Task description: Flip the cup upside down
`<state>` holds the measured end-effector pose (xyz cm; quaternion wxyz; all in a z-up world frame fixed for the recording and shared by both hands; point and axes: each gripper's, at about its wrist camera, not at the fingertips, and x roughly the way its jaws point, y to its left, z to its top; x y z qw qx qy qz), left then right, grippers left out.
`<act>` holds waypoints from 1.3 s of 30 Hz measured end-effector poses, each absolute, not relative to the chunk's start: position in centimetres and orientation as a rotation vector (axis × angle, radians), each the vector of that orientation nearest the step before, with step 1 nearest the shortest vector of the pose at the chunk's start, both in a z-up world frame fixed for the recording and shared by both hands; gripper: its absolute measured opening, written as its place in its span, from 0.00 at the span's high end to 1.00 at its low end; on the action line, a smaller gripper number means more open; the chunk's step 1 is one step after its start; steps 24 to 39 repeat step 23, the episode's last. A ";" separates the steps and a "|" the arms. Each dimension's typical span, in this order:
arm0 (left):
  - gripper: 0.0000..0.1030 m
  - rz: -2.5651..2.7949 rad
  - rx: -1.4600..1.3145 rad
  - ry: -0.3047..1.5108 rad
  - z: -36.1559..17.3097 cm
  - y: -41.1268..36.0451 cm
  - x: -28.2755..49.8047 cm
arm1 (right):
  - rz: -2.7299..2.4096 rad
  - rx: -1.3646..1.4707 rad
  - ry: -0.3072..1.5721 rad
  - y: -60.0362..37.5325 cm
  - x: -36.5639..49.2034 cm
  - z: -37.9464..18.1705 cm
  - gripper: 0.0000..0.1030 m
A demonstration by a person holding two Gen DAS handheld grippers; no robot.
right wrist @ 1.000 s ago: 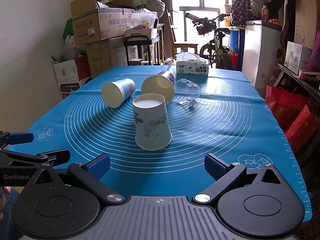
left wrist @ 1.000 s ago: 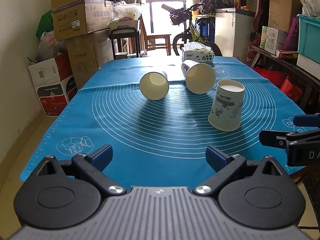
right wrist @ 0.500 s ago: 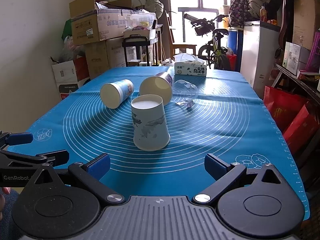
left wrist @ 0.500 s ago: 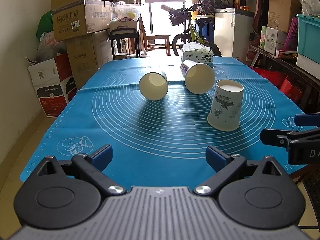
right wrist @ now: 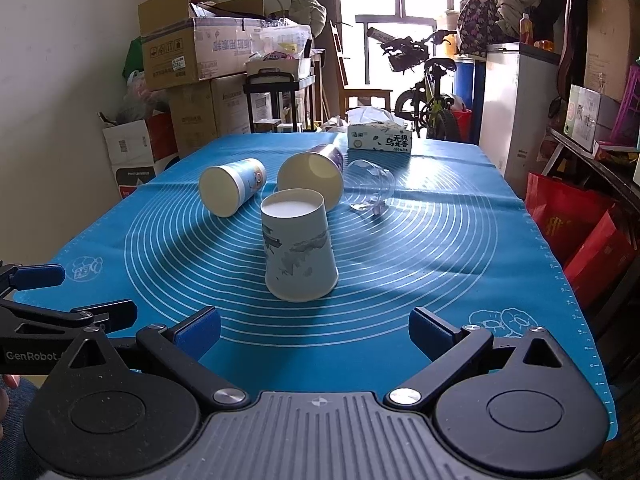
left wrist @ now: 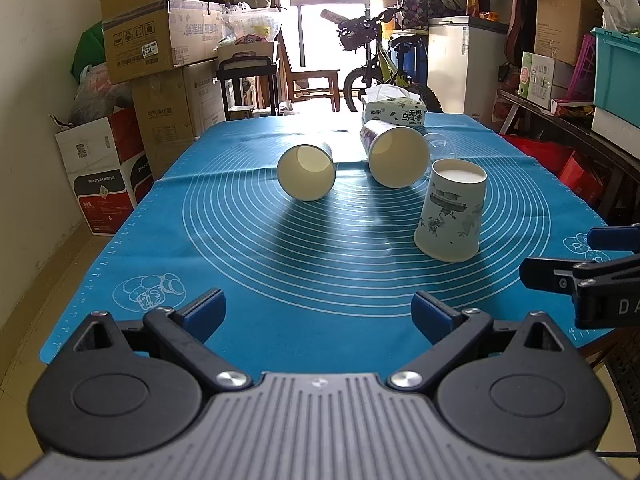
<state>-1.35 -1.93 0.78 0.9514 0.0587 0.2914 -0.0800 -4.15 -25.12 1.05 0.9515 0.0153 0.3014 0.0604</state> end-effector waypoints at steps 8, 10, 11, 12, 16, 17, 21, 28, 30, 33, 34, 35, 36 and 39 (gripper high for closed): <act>0.05 -0.163 0.122 0.594 0.7 -2.0 -1.4 | 0.121 0.028 0.612 -25.0 -4.1 1.2 0.01; 0.05 -0.163 0.123 0.595 0.7 -2.0 -1.4 | 0.122 0.029 0.612 -25.0 -4.1 1.2 0.01; 0.05 -0.163 0.123 0.595 0.7 -2.0 -1.4 | 0.122 0.029 0.612 -25.0 -4.1 1.2 0.01; 0.05 -0.163 0.123 0.595 0.7 -2.0 -1.4 | 0.122 0.028 0.612 -25.0 -4.1 1.2 0.01; 0.05 -0.162 0.122 0.595 0.6 -2.0 -1.4 | 0.121 0.027 0.612 -25.0 -4.1 1.2 0.01; 0.05 -0.161 0.123 0.595 0.6 -2.0 -1.4 | 0.122 0.028 0.612 -25.0 -4.1 1.1 0.01; 0.05 -0.163 0.123 0.594 0.6 -2.0 -1.4 | 0.120 0.029 0.614 -24.9 -4.0 1.1 0.01; 0.05 -0.164 0.125 0.596 0.5 -2.1 -1.4 | 0.120 0.030 0.615 -24.9 -4.0 1.0 0.01; 0.05 -0.164 0.125 0.596 0.5 -2.1 -1.4 | 0.120 0.030 0.615 -24.9 -4.0 1.0 0.01; 0.05 -0.164 0.125 0.596 0.5 -2.1 -1.4 | 0.120 0.030 0.615 -24.9 -4.0 1.0 0.01; 0.05 -0.164 0.125 0.596 0.5 -2.1 -1.4 | 0.120 0.030 0.615 -24.9 -4.0 1.0 0.01; 0.05 -0.164 0.125 0.596 0.5 -2.1 -1.4 | 0.120 0.030 0.615 -24.9 -4.0 1.0 0.01; 0.05 -0.164 0.125 0.596 0.5 -2.1 -1.4 | 0.120 0.030 0.615 -24.9 -4.0 1.0 0.01; 0.05 -0.164 0.125 0.596 0.5 -2.1 -1.4 | 0.120 0.030 0.615 -24.9 -4.0 1.0 0.01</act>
